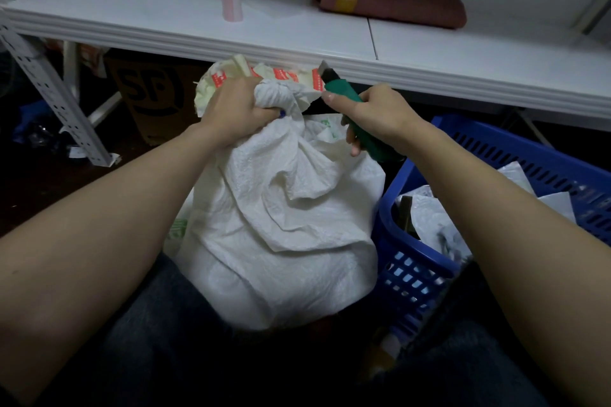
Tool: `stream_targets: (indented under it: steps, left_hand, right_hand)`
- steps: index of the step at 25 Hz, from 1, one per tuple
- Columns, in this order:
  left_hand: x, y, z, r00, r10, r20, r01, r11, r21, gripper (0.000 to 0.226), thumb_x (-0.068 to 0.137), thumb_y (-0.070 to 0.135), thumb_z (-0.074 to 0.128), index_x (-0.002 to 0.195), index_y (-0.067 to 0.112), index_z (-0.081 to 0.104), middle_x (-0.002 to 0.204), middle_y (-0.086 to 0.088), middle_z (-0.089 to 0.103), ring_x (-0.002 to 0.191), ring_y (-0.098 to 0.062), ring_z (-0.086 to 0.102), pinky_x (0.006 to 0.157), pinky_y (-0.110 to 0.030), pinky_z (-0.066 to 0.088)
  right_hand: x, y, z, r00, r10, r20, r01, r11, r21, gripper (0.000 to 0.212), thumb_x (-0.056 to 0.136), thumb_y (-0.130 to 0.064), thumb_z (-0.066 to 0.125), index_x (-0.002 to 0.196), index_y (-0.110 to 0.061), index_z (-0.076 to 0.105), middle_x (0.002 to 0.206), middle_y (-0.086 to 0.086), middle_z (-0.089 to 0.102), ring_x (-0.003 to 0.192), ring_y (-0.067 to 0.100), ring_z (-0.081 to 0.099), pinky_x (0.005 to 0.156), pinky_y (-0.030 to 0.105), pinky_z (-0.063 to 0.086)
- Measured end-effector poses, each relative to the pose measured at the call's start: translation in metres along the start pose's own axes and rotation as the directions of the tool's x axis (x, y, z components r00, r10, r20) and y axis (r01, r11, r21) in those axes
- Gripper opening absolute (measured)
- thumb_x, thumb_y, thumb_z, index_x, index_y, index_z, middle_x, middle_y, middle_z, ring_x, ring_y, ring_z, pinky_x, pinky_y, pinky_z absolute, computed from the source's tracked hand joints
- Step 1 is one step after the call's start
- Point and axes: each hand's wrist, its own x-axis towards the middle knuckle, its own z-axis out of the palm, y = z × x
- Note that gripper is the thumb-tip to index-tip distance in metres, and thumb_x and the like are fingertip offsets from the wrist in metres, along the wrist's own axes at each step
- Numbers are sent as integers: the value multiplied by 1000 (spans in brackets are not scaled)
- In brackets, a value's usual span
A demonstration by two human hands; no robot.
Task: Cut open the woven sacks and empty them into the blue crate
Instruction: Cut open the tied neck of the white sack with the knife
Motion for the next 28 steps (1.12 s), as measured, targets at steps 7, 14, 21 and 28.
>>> stream_targets:
  steps: [7,14,21,28]
  left_hand:
    - [9,4,5,997,-79,-7,79,997,-23,34,74,32,74,90,3,66,89,-12,67,83,-24,58,65,-26,31]
    - [11,6,11,997,-72,-41,72,997,-4,34,72,34,74,92,8,66,92,-12,68,88,-28,61,69,-33,44]
    - [11,8,11,995,-86,-44,86,996,7,34,71,36,74,91,11,65,94,-13,68,88,-30,61,71,-38,49]
    - [13,9,12,989,-145,-26,146,988,41,33,73,38,72,89,11,63,93,-13,65,87,-31,59,66,-32,39]
  right_hand:
    - [6,-4,13,999,-34,-43,41,982,184,41,92,-36,57,101,4,58,67,7,60,43,19,59,43,22,44]
    - [0,-17,31,978,55,203,-143,881,451,38,103,-38,29,100,-4,47,58,9,48,39,19,48,39,22,42]
    - [3,-15,27,993,-3,119,-25,972,234,42,100,-39,34,102,-2,55,61,9,53,40,21,51,42,25,45]
    - [4,-9,16,989,-146,18,146,973,-179,36,93,-45,48,100,-12,62,67,2,56,43,10,50,38,20,39]
